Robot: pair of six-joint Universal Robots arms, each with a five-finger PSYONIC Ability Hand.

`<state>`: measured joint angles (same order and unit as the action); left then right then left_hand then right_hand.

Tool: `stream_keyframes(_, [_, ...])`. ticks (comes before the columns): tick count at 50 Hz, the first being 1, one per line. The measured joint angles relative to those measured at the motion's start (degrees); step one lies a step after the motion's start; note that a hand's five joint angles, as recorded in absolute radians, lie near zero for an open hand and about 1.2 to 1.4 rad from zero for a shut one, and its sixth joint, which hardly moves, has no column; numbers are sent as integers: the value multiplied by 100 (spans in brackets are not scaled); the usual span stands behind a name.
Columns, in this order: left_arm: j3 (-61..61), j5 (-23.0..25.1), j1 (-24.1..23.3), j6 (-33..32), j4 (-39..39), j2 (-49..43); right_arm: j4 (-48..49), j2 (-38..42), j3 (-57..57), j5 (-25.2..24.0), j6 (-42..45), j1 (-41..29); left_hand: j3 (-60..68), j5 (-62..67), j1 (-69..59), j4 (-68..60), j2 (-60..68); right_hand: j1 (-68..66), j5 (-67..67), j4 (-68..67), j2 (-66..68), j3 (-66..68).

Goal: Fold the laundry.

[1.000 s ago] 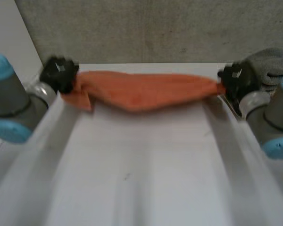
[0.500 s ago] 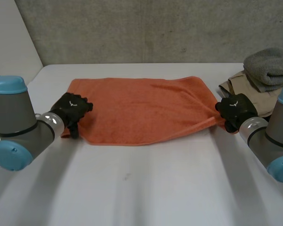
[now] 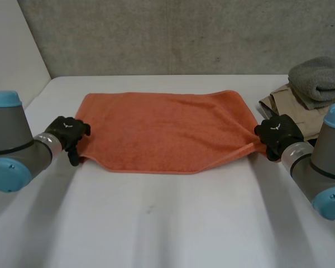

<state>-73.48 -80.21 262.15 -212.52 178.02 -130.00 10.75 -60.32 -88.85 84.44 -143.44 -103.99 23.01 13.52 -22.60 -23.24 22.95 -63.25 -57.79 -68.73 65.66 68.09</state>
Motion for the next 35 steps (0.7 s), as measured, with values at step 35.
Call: stream_keyframes(35, [-241,-358,-282,-261,-1410,1649,-2462,-1113,521,-216,850,235,4478,4245,-4474,-4524,4542,0,0,0,-3,0])
